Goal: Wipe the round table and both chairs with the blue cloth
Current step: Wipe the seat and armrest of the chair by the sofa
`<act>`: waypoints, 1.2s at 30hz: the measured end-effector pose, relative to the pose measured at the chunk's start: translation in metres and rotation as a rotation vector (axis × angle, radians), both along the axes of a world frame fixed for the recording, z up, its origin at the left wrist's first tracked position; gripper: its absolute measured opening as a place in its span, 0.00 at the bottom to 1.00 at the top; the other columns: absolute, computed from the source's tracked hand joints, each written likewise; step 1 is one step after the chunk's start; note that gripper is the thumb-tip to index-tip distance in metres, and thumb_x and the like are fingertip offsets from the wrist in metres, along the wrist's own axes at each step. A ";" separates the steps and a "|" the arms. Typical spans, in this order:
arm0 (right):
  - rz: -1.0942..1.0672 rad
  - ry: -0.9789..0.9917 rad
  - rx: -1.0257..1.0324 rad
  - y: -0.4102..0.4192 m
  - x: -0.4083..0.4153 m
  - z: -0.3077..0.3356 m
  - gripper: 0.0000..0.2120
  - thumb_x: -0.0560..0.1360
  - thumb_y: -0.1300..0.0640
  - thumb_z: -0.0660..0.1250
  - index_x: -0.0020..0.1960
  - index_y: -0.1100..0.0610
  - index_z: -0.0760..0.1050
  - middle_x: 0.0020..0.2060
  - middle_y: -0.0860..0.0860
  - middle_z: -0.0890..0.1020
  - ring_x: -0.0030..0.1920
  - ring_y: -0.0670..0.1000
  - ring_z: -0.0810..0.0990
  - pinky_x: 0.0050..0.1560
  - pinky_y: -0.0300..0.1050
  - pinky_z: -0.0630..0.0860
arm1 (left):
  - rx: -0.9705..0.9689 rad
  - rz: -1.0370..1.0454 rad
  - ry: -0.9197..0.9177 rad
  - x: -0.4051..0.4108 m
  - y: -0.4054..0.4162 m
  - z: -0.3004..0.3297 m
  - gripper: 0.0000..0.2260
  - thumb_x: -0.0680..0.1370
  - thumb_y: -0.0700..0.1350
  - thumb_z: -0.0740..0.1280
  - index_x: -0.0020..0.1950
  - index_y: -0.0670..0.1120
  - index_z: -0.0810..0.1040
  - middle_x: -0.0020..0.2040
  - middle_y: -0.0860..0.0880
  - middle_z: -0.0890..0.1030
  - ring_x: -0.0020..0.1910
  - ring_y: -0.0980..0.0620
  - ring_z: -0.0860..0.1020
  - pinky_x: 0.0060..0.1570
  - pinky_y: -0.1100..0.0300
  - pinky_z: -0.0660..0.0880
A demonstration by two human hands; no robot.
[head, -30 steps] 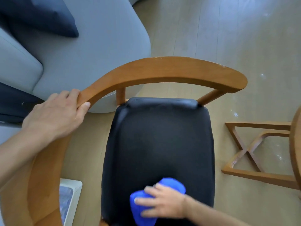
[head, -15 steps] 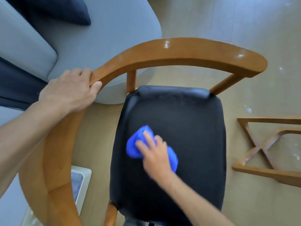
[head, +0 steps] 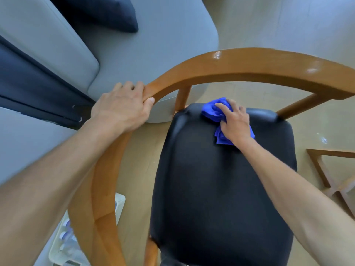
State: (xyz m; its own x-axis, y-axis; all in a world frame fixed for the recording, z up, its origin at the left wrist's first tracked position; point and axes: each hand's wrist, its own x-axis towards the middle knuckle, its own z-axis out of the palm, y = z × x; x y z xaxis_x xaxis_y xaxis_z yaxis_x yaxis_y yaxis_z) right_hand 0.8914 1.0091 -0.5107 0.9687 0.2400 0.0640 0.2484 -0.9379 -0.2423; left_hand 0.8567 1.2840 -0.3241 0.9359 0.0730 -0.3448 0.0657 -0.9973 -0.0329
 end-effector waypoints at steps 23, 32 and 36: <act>-0.368 0.027 -0.013 -0.091 -0.057 0.011 0.26 0.65 0.66 0.68 0.63 0.57 0.73 0.68 0.61 0.68 0.48 0.69 0.72 0.47 0.62 0.74 | 0.093 -0.064 0.032 0.006 0.001 -0.010 0.33 0.79 0.65 0.47 0.78 0.50 0.46 0.79 0.43 0.53 0.78 0.42 0.50 0.74 0.39 0.54; 0.436 0.152 0.109 0.019 -0.284 -0.004 0.15 0.75 0.59 0.54 0.50 0.42 0.74 0.64 0.51 0.74 0.45 0.56 0.78 0.38 0.47 0.71 | 0.077 -0.129 -0.006 0.022 -0.011 -0.022 0.34 0.79 0.63 0.48 0.78 0.51 0.39 0.79 0.42 0.49 0.78 0.41 0.49 0.74 0.40 0.53; 0.809 0.081 -0.050 -0.050 -0.240 0.010 0.18 0.71 0.60 0.60 0.55 0.41 0.69 0.66 0.50 0.71 0.48 0.54 0.77 0.40 0.44 0.74 | 0.102 -0.223 -0.041 0.030 -0.016 -0.026 0.35 0.79 0.62 0.49 0.78 0.48 0.37 0.80 0.43 0.47 0.78 0.43 0.46 0.75 0.41 0.48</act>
